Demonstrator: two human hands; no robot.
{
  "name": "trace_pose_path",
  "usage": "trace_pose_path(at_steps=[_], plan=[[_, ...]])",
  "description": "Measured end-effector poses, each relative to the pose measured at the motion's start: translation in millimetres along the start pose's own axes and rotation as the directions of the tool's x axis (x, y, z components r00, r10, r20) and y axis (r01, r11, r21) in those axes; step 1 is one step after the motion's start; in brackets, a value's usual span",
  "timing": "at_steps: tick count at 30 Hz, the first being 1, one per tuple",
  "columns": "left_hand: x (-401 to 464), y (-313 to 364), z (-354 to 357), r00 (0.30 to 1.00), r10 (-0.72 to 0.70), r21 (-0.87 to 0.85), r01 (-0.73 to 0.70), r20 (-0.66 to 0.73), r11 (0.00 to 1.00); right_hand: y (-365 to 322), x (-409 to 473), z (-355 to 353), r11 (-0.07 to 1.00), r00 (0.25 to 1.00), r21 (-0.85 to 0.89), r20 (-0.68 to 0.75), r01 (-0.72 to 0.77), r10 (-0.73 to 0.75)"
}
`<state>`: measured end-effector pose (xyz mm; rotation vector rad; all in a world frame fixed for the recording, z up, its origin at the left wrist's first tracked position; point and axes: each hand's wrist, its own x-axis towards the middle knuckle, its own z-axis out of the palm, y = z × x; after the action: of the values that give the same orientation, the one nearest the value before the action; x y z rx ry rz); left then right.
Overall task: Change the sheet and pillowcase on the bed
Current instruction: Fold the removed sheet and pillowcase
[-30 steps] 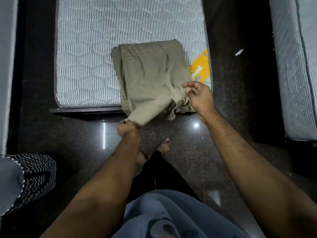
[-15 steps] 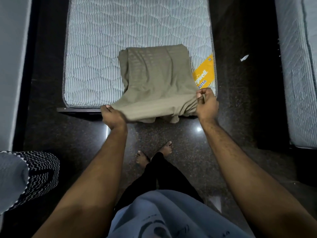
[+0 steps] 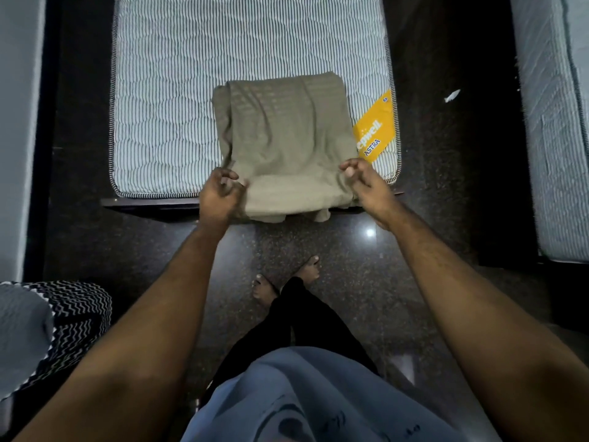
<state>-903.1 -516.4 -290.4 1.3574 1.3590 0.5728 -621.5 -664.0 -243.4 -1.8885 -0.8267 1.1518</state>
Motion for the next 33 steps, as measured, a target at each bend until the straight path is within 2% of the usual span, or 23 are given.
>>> trace_pose_path(at_steps=[2,3,4,5,7,9,11,14,16,20,23,26,29,31,33], plan=[[9,8,-4,0.994,-0.03,-0.197,0.009,-0.102,0.98,4,-4,-8,0.992,0.959,-0.12,0.274,-0.044,0.076],[14,10,-6,0.992,-0.029,-0.229,0.0,-0.124,0.973,6,-4,-11,0.967,0.937,-0.255,0.338,0.003,0.087],[17,14,-7,0.992,-0.019,-0.216,-0.008,-0.126,0.976,7,-5,-12,0.932,0.939,-0.36,0.334,0.048,0.081],[21,17,-9,0.992,-0.003,-0.166,-0.018,-0.123,0.986,10,-3,-13,0.91,0.961,-0.411,0.269,0.06,0.058],[29,16,-12,0.99,0.051,-0.028,-0.055,-0.131,0.998,13,3,-18,0.912,1.0,-0.41,0.02,0.016,-0.009],[32,10,-15,0.982,0.104,0.137,-0.082,-0.16,0.987,19,7,-26,0.929,0.986,-0.368,-0.165,-0.045,-0.018],[30,0,-17,0.975,0.128,0.276,-0.074,-0.183,0.958,22,7,-33,0.901,0.978,-0.429,-0.208,-0.062,-0.031],[16,-14,-11,0.974,0.099,0.347,-0.022,-0.204,0.938,31,0,-40,0.734,0.979,-0.678,-0.172,-0.036,-0.111],[2,-23,-4,0.979,0.03,0.396,0.053,-0.199,0.917,43,-8,-41,0.653,0.985,-0.756,-0.146,-0.049,-0.094],[-21,-46,1,0.973,-0.177,0.64,0.23,-0.147,0.733,81,-29,-33,0.716,0.985,-0.679,-0.155,-0.163,0.078],[-29,-65,2,0.949,-0.277,0.68,0.304,-0.153,0.668,114,-33,-24,0.773,0.969,-0.584,-0.134,-0.247,0.208],[-35,-76,7,0.941,-0.295,0.603,0.333,-0.165,0.725,136,-26,-13,0.858,0.954,-0.42,-0.166,-0.296,0.248],[-43,-81,16,0.956,-0.253,0.423,0.293,-0.149,0.857,130,-22,-6,0.936,0.936,-0.186,-0.248,-0.299,0.25],[-49,-81,20,0.977,-0.2,0.434,0.209,-0.067,0.876,121,-22,-5,0.975,0.938,-0.089,-0.304,-0.201,0.166],[-54,-79,22,0.986,-0.168,0.527,0.131,0.023,0.84,109,-23,-7,0.99,0.953,-0.097,-0.294,-0.105,0.072]])
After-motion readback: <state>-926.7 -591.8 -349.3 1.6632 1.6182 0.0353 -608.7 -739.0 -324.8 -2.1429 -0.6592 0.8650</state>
